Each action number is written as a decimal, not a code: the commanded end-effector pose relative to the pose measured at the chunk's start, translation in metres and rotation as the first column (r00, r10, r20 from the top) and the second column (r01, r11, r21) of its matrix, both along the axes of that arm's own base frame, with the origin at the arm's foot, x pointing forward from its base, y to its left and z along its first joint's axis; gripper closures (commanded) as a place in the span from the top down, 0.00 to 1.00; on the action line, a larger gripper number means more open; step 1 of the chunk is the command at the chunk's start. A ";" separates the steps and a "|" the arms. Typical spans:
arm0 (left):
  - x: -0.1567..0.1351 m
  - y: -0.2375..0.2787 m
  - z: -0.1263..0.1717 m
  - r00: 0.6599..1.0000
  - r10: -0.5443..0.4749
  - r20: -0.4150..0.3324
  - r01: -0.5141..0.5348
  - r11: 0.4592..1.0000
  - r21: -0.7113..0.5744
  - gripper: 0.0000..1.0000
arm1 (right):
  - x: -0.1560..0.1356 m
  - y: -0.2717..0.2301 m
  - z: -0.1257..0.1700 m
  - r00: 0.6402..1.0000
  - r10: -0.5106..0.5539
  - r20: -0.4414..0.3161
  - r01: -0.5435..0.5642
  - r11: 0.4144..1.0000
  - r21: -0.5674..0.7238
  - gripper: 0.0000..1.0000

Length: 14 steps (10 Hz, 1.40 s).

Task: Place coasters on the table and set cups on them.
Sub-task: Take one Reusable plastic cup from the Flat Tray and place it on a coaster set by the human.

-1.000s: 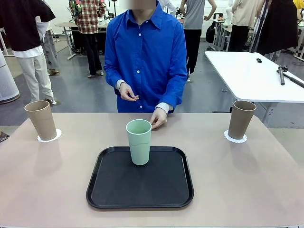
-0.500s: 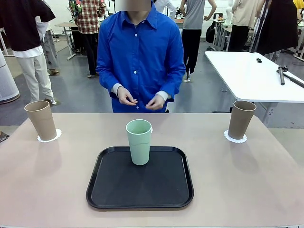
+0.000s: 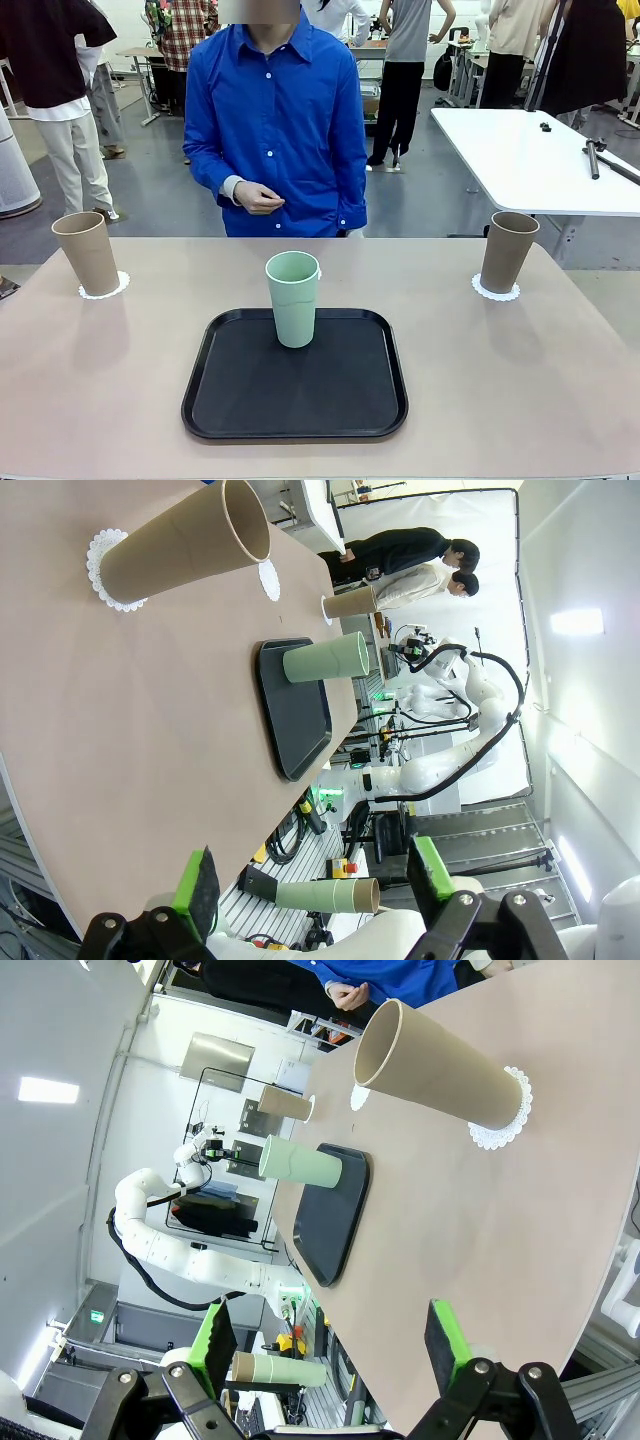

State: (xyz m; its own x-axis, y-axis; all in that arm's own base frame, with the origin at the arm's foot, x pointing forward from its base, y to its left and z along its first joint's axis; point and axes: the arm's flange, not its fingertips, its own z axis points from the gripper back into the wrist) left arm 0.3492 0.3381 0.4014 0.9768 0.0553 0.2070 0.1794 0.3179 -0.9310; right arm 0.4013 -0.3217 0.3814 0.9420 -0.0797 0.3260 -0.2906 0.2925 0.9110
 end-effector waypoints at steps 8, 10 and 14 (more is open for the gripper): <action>-0.002 0.000 0.002 1.000 0.004 0.000 -0.004 1.000 0.004 1.00 | 0.000 0.002 0.000 1.000 -0.002 -0.005 0.002 1.000 0.000 1.00; -0.002 0.000 0.002 1.000 0.004 0.000 -0.004 1.000 0.004 1.00 | 0.000 0.000 0.000 1.000 0.000 0.000 0.000 1.000 0.000 1.00; -0.002 0.000 0.002 1.000 0.004 0.000 -0.004 1.000 0.004 1.00 | -0.016 0.099 0.126 0.960 0.222 0.172 -0.173 0.951 -0.257 1.00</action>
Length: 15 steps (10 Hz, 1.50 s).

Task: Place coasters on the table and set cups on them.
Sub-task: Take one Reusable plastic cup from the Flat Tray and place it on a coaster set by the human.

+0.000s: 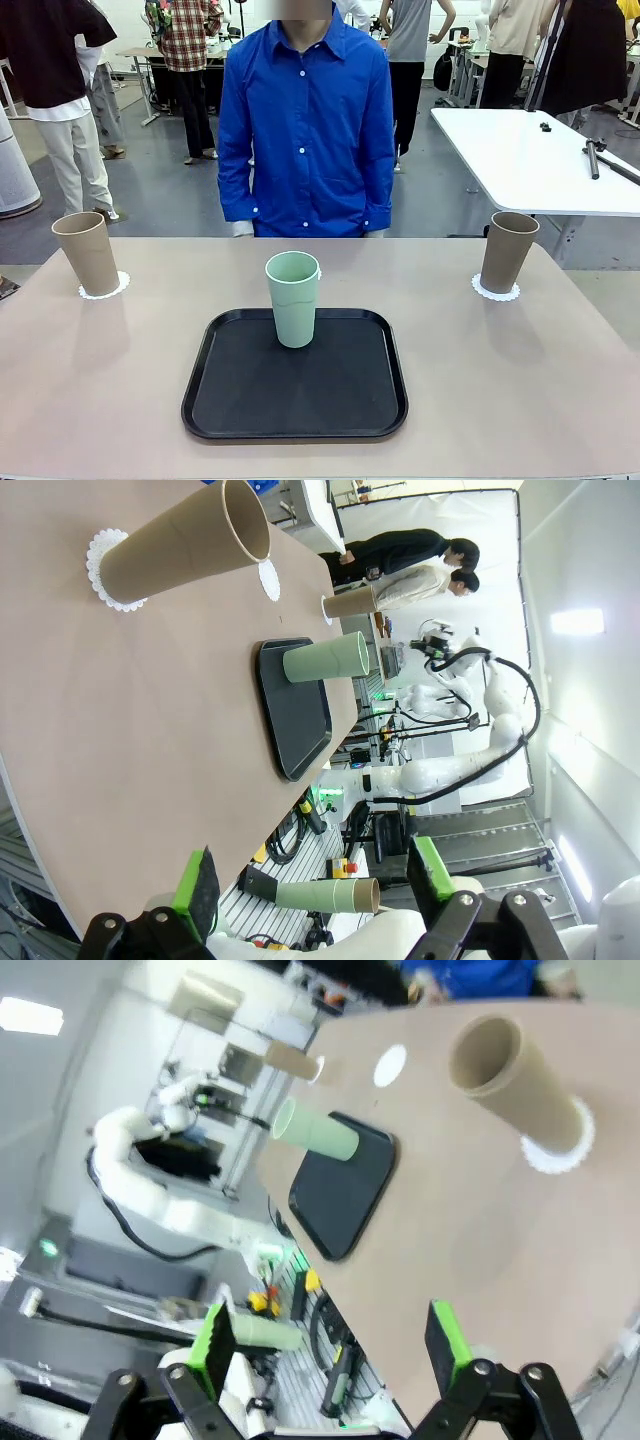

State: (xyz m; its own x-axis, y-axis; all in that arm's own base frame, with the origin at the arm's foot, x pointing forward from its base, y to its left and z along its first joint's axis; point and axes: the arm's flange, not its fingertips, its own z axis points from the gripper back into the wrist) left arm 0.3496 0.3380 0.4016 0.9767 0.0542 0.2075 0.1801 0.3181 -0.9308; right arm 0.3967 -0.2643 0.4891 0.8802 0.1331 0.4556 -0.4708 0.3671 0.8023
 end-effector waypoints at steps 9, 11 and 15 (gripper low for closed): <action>-0.002 0.000 0.002 1.000 0.005 0.000 -0.005 1.000 0.004 1.00 | -0.011 0.385 -0.012 0.777 0.609 0.158 -0.339 0.617 -0.711 1.00; -0.002 0.000 0.002 1.000 0.005 0.000 -0.005 1.000 0.004 1.00 | 0.000 0.400 -0.041 0.767 0.623 0.151 -0.339 0.594 -0.730 1.00; -0.002 0.000 0.002 1.000 0.005 0.000 -0.005 1.000 0.004 1.00 | -0.002 0.408 -0.046 0.756 0.635 0.159 -0.353 0.600 -0.718 1.00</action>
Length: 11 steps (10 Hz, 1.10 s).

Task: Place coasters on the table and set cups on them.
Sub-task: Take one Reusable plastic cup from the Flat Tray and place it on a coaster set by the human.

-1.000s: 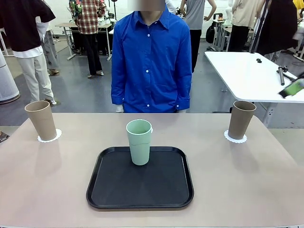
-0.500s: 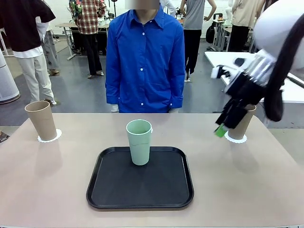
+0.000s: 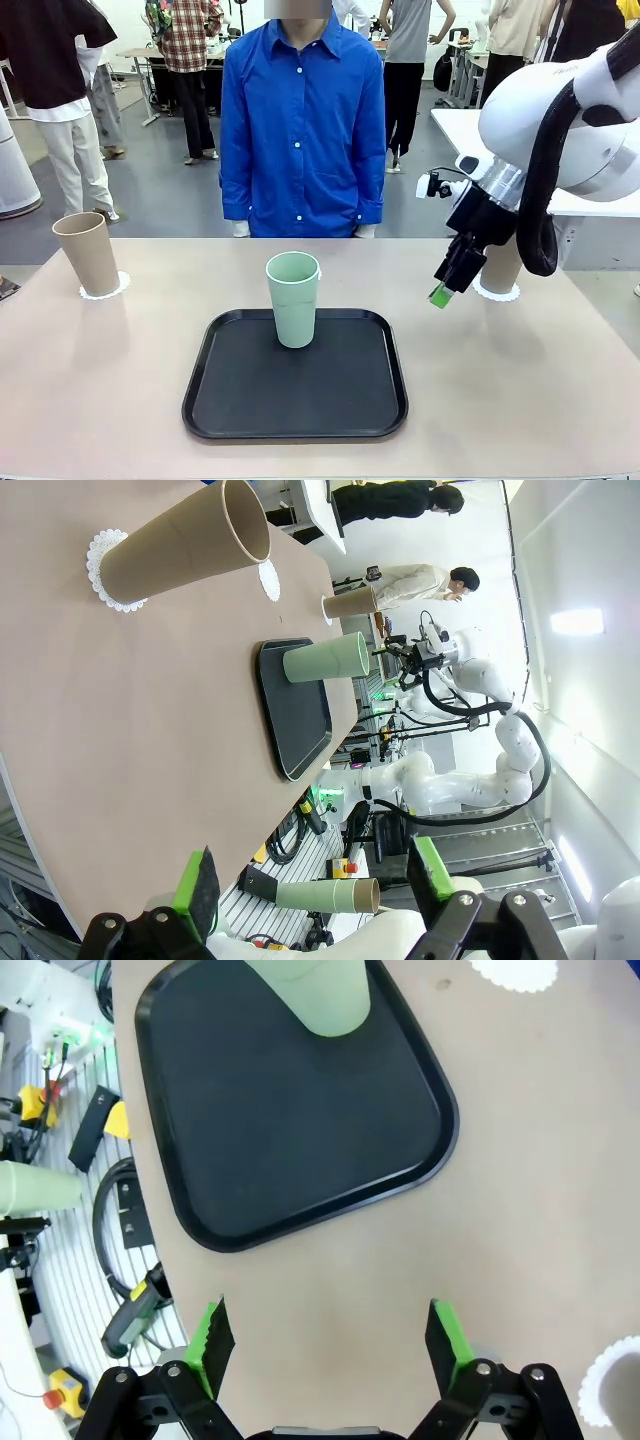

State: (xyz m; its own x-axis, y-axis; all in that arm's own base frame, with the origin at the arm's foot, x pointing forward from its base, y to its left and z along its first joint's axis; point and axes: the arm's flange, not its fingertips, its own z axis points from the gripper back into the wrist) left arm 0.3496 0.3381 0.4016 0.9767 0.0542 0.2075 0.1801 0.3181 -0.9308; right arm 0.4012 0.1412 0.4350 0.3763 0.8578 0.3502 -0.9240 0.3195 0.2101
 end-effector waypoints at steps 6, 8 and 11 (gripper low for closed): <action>-0.002 0.000 0.002 1.000 0.005 0.000 -0.005 1.000 0.004 1.00 | -0.004 0.004 0.010 1.000 0.012 0.019 -0.012 1.000 0.009 1.00; -0.002 0.000 0.002 1.000 0.005 0.000 -0.005 1.000 0.004 1.00 | -0.005 -0.021 0.008 0.965 0.170 0.197 -0.220 0.937 0.272 1.00; -0.002 0.000 0.002 1.000 0.005 0.000 -0.005 1.000 0.004 1.00 | 0.010 -0.030 -0.013 0.919 0.117 0.375 -0.347 0.691 0.634 1.00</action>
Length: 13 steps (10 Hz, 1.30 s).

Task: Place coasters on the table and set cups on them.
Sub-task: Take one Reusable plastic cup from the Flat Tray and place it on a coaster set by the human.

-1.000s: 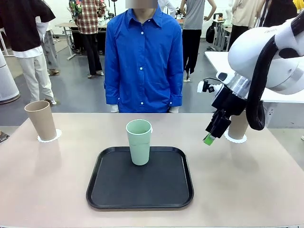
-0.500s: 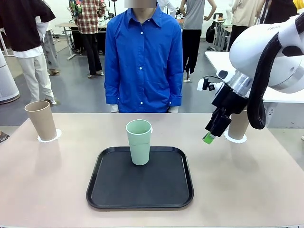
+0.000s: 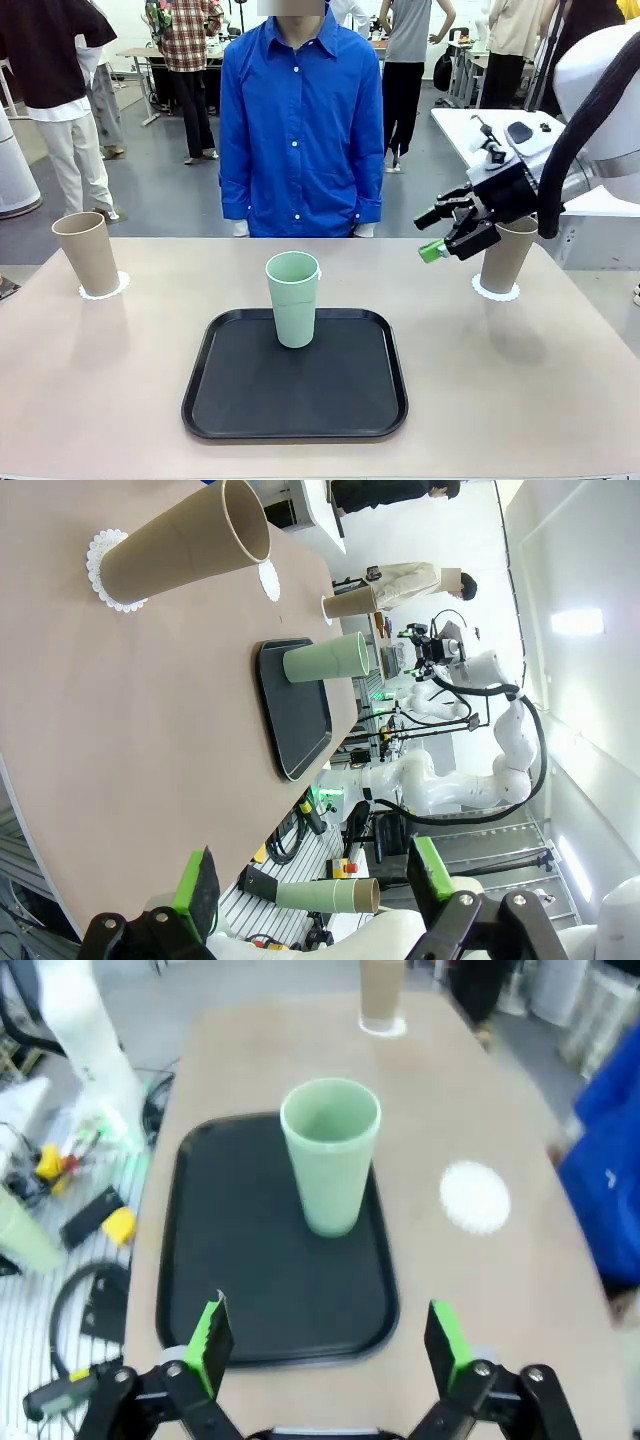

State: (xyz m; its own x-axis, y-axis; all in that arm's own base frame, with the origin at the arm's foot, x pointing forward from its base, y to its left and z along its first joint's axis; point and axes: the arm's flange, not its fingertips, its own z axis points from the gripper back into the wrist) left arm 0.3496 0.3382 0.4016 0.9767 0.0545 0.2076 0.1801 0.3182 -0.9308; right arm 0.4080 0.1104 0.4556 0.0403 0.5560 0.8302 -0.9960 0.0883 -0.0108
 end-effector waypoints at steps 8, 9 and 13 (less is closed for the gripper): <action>-0.002 0.000 0.002 1.000 0.005 0.000 -0.005 1.000 0.004 1.00 | 0.047 0.038 -0.157 0.976 0.180 -0.119 -0.125 0.922 0.366 1.00; -0.002 0.000 0.002 1.000 0.005 0.000 -0.005 1.000 0.004 1.00 | 0.049 0.040 -0.167 0.977 0.173 -0.124 -0.119 0.928 0.353 1.00; -0.002 0.000 0.002 1.000 0.005 0.000 -0.005 1.000 0.004 1.00 | 0.052 0.041 -0.169 0.977 0.164 -0.133 -0.109 0.932 0.345 1.00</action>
State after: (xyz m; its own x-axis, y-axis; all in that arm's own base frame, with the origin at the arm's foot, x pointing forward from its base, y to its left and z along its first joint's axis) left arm 0.3496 0.3382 0.4017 0.9767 0.0544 0.2077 0.1802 0.3182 -0.9307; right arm 0.4601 0.1520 0.2853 0.1154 0.2699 0.9559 -0.9869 -0.0780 0.1412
